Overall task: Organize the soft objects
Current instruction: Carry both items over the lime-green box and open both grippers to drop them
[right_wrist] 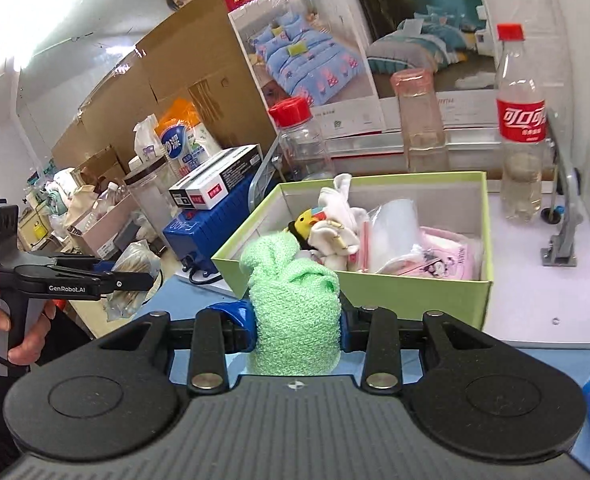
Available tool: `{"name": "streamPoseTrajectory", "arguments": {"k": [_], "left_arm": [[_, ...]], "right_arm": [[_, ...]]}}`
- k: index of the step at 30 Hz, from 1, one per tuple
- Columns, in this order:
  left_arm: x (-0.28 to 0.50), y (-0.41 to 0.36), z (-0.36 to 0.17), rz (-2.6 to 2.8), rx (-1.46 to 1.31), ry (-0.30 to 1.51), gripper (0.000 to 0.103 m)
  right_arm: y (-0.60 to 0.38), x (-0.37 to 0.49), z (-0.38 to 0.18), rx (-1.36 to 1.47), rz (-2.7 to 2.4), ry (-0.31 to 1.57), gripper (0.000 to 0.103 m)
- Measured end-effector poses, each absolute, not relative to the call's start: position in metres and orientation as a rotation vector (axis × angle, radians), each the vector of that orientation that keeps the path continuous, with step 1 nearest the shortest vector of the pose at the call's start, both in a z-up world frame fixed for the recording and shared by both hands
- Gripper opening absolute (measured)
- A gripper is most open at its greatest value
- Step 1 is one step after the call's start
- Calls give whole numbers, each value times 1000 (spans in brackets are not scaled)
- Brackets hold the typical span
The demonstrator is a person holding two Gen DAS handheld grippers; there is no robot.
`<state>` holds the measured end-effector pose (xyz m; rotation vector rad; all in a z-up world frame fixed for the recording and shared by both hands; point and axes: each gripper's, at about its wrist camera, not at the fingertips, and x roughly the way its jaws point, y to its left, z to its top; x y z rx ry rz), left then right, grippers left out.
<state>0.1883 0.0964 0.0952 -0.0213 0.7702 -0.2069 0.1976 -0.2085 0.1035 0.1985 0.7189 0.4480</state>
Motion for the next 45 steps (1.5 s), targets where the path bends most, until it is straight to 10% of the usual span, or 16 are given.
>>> {"name": "streamPoseTrajectory", "arguments": {"k": [17,21,39,45], "left_arm": [[335,5,127,-330,62,771,38],[357,-10,111,-322,69,786,72],[289,21,109,-202,79,728,81],[238,22,117,-184,91,648,102]], "right_arm": [[-221,332,120,-25,310,796,28],[-212,364,93,-68,252,950,32],[-212,306,104,43,221,797,49],[-206,246,114,53,119,738,49]]}}
